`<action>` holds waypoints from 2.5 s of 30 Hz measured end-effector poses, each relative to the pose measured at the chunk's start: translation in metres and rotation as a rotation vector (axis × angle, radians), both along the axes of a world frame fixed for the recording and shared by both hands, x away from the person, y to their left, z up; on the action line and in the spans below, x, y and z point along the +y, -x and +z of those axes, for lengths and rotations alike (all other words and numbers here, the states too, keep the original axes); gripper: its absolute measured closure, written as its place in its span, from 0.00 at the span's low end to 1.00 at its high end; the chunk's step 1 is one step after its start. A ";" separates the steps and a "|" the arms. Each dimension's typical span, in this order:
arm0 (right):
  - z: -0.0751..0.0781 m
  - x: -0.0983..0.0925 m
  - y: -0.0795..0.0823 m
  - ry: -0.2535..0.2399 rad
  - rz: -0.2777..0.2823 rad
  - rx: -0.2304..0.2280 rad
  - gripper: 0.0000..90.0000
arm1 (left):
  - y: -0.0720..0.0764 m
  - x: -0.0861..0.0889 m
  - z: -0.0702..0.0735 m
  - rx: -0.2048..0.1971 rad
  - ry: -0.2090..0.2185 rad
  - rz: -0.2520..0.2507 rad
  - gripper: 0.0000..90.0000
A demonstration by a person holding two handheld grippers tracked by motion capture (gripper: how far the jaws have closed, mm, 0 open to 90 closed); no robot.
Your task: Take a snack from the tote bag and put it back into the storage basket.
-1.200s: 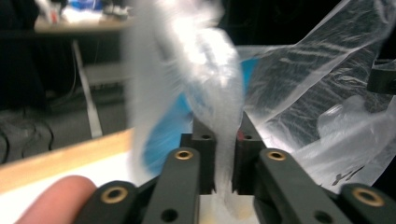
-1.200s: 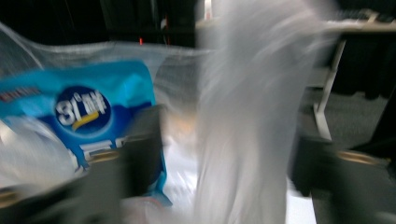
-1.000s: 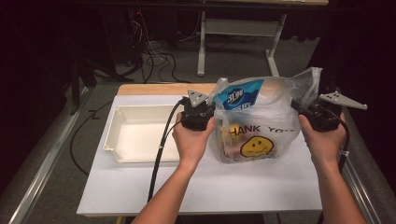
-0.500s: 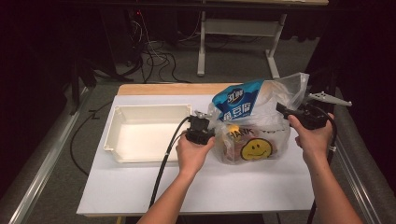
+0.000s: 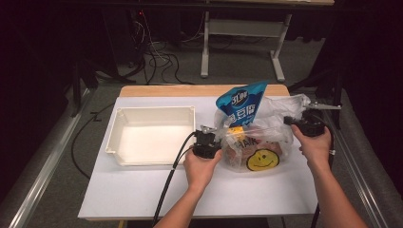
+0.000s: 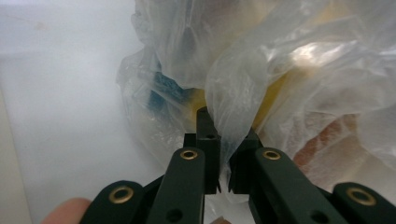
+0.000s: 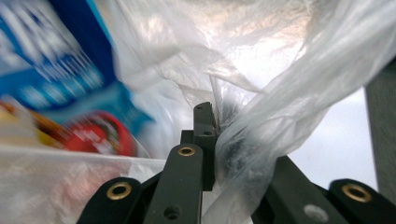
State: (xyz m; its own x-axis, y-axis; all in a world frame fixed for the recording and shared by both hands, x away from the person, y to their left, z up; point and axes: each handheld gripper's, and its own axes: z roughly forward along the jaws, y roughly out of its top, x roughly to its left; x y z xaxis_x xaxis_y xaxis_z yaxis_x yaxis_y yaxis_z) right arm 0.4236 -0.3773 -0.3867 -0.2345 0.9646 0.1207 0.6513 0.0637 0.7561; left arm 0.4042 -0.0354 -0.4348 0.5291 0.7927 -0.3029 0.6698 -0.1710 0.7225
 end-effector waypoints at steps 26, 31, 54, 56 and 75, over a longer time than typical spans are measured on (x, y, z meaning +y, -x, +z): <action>-0.050 -0.005 0.033 -0.033 0.070 0.069 0.99 | 0.034 0.003 -0.036 -0.001 -0.167 -0.054 0.96; -0.071 -0.010 0.032 -0.021 0.029 0.076 0.98 | 0.036 0.005 -0.033 -0.054 -0.152 -0.041 0.95; -0.058 -0.016 0.092 -0.162 -0.014 -0.068 0.44 | 0.061 0.031 -0.008 -0.120 0.137 0.043 0.57; -0.058 -0.014 0.092 -0.201 -0.007 -0.051 0.44 | 0.062 0.030 -0.005 -0.123 0.158 0.039 0.53; -0.062 -0.003 0.094 -0.184 0.023 0.056 0.97 | 0.048 0.014 -0.026 0.053 0.037 -0.078 1.00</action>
